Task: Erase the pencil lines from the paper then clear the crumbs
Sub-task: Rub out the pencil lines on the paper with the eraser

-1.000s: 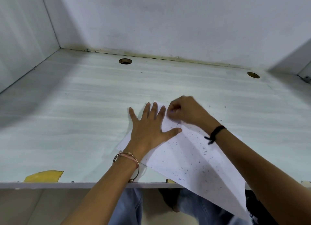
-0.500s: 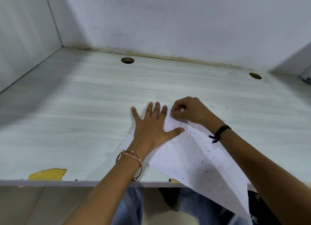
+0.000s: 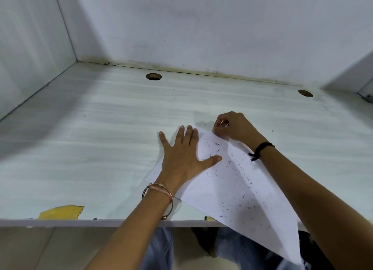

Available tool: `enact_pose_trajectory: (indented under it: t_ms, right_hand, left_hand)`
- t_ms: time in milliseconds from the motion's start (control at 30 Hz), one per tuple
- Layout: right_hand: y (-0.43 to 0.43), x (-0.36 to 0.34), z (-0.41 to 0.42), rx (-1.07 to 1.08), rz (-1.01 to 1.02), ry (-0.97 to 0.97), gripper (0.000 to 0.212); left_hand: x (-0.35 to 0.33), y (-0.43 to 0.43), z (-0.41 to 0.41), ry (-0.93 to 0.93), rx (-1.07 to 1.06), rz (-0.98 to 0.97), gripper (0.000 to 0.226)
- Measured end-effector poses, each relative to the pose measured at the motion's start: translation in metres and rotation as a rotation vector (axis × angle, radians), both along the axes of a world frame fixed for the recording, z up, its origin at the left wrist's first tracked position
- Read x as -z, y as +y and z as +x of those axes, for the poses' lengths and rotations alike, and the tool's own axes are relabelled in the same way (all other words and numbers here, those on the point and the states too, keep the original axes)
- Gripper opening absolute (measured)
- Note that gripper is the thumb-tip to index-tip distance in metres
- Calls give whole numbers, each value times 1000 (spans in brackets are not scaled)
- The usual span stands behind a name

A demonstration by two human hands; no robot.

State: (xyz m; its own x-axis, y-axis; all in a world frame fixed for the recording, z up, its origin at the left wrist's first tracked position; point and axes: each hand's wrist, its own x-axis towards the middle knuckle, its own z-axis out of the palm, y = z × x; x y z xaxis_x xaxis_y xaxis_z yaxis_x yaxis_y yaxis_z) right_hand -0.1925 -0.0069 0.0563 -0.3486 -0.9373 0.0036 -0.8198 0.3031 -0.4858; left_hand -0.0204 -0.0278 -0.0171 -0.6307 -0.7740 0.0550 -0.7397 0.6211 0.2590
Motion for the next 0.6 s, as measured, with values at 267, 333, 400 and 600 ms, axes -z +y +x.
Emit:
enact_pose_trajectory:
  t_ms: [267,333,400,600]
  right_hand:
    - [16,16,19,-129,-22,-69,4]
    - [8,14,1,-4,-51,-58,4]
    - [1,12,-8,28,-19,-44,5]
    - [26,13,20,-34,-162,-159,4]
  left_hand:
    - [1,0,-1,12,-5,-3,113]
    - [0,1,0,12,-3,22,112]
    - [-1,1,1,6,0,26,112]
    - [-9,-6,5,225,11,135,57]
